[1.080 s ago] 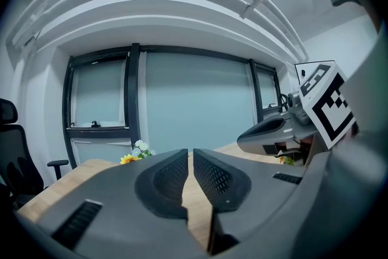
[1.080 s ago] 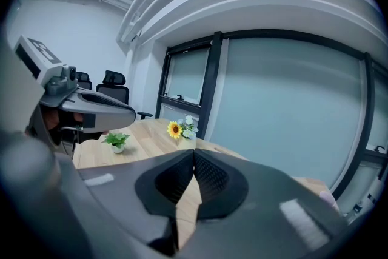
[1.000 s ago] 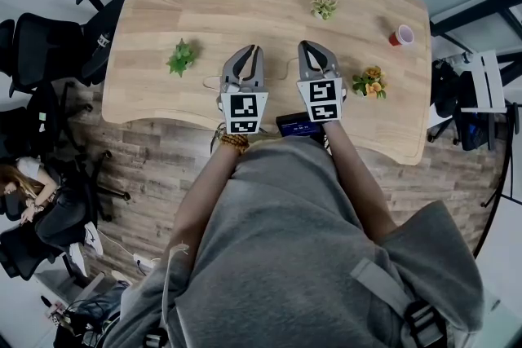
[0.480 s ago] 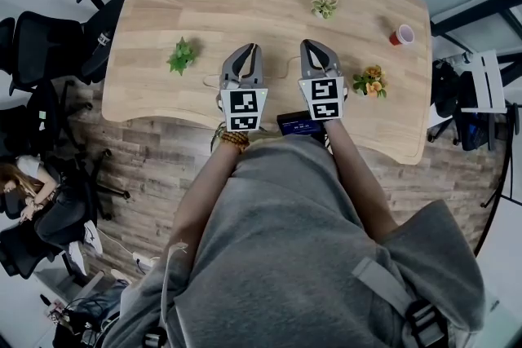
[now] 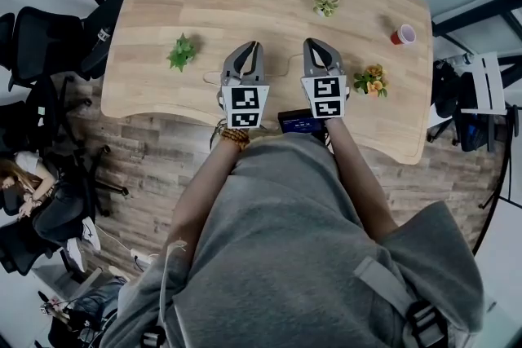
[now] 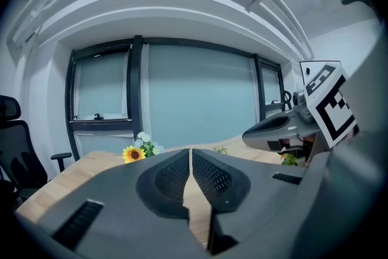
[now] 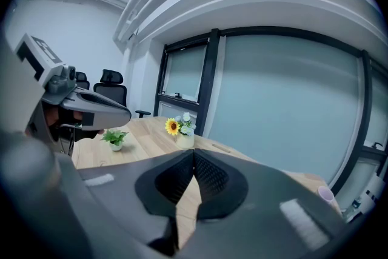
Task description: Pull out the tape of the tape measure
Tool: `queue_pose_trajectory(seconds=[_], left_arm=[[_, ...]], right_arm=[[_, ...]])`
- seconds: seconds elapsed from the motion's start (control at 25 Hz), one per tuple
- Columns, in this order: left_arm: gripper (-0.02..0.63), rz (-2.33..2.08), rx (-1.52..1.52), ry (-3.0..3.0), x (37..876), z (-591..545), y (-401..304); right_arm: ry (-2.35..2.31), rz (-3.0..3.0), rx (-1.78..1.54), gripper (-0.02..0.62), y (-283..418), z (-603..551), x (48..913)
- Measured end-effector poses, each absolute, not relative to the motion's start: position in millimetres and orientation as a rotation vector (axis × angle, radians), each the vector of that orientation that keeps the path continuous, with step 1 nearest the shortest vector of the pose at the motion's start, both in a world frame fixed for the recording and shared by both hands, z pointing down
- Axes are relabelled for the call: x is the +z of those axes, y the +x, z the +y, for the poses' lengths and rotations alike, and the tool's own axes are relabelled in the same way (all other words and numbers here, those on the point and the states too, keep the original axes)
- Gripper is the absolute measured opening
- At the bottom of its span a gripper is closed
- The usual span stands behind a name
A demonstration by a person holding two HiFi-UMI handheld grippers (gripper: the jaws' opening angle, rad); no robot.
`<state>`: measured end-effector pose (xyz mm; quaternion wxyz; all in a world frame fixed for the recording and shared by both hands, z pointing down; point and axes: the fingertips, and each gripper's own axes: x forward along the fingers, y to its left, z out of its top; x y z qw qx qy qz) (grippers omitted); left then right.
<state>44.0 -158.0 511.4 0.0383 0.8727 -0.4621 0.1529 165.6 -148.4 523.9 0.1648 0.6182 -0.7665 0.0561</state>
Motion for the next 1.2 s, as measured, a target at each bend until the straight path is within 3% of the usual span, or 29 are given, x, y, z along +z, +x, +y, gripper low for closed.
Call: queue_pose_trajectory(seconds=[1.2], left_arm=[[0.018, -1.400, 0.506, 2.606, 532.9, -154.5, 35.9]], right_arm=[[1.767, -2.145, 0.217, 0.011, 178.4, -147.6, 546.3]])
